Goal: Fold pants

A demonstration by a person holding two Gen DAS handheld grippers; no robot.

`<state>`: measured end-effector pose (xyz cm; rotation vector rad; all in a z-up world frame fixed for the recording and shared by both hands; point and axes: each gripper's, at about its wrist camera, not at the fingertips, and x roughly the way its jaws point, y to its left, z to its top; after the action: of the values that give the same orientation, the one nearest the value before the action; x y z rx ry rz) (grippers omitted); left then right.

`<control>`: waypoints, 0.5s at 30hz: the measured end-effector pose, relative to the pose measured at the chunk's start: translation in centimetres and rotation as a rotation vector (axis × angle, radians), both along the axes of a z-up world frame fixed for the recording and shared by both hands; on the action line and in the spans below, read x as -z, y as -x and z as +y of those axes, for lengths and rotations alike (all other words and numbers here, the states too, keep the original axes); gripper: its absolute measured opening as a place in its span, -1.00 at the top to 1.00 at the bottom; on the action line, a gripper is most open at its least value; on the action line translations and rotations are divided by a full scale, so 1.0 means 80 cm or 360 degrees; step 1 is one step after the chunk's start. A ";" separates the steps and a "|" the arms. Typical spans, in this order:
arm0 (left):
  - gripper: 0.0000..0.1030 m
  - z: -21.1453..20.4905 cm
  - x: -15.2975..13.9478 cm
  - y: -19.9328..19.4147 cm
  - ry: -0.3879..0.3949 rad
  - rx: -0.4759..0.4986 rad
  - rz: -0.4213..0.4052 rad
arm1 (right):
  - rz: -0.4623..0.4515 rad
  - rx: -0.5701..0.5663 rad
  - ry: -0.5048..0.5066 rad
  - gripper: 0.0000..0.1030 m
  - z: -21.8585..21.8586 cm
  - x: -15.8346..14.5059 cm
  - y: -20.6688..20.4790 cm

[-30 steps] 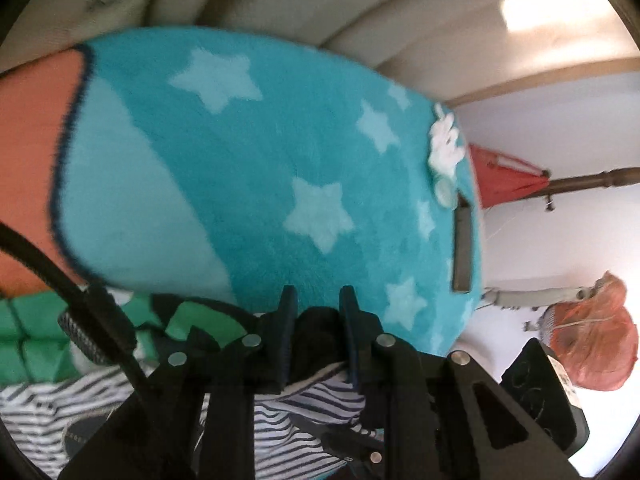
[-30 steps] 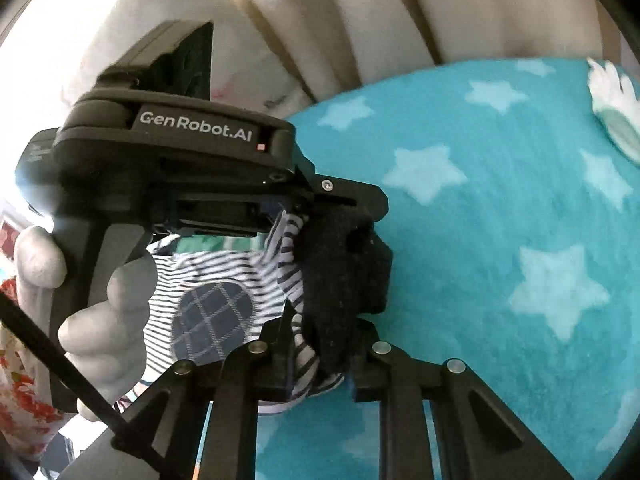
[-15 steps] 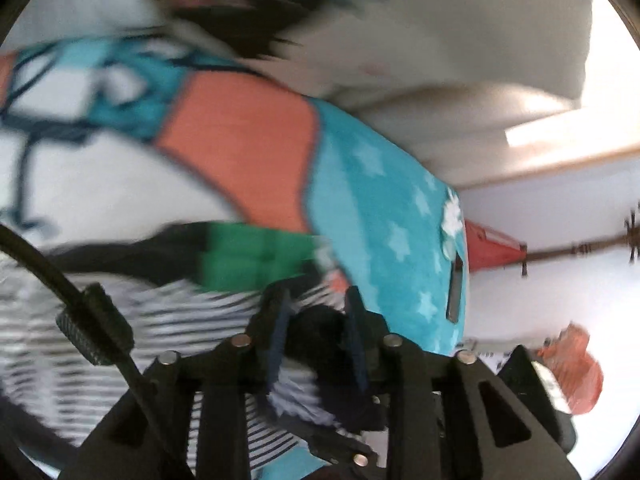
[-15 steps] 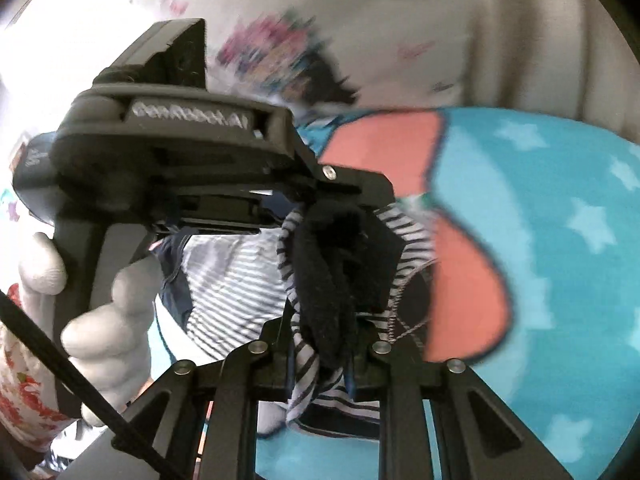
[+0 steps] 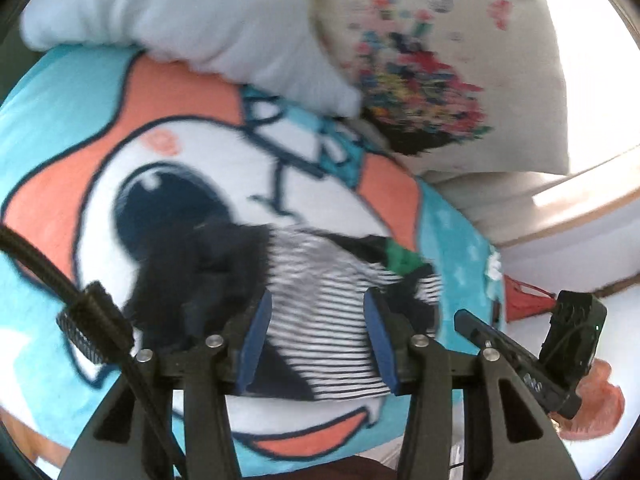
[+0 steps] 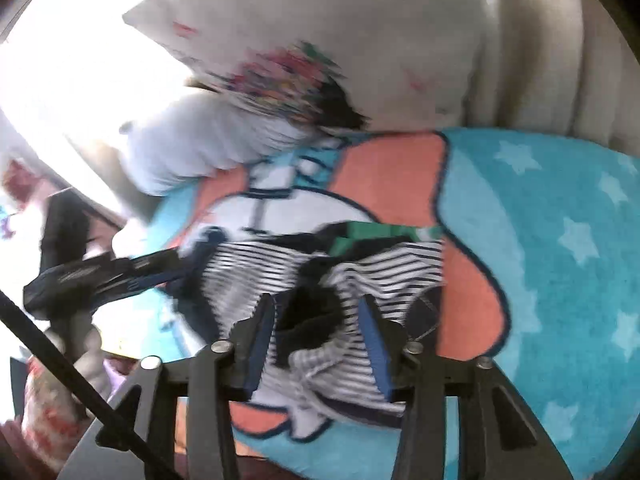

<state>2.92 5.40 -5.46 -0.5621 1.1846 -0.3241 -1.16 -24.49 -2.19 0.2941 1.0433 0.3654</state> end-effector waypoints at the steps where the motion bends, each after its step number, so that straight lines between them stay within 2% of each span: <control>1: 0.11 0.006 0.005 0.004 -0.0018 -0.0026 0.0018 | 0.0042 0.0006 -0.0008 0.54 0.005 0.009 -0.009; 5: 0.11 0.029 0.006 0.021 -0.0004 -0.0121 0.0026 | 0.0143 -0.0083 0.0013 0.60 0.048 0.047 -0.034; 9: 0.11 0.062 0.000 0.041 0.0004 -0.0229 0.0034 | 0.0211 -0.0168 0.0204 0.60 0.082 0.080 -0.044; 11: 0.11 0.084 -0.001 0.053 0.0001 -0.0296 0.0039 | 0.0198 -0.0171 0.0235 0.60 0.082 0.062 -0.039; 14: 0.11 0.113 0.007 0.070 0.0013 -0.0384 0.0059 | 0.0072 -0.0151 0.0246 0.57 0.081 0.016 -0.026; 15: 0.11 0.119 0.011 0.075 0.0018 -0.0406 0.0066 | 0.0047 -0.0164 0.0228 0.44 0.085 0.004 -0.025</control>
<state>-3.05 14.93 -6.32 -0.7245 1.1363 -0.1019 0.82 -17.72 -2.49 0.1184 1.1102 0.3776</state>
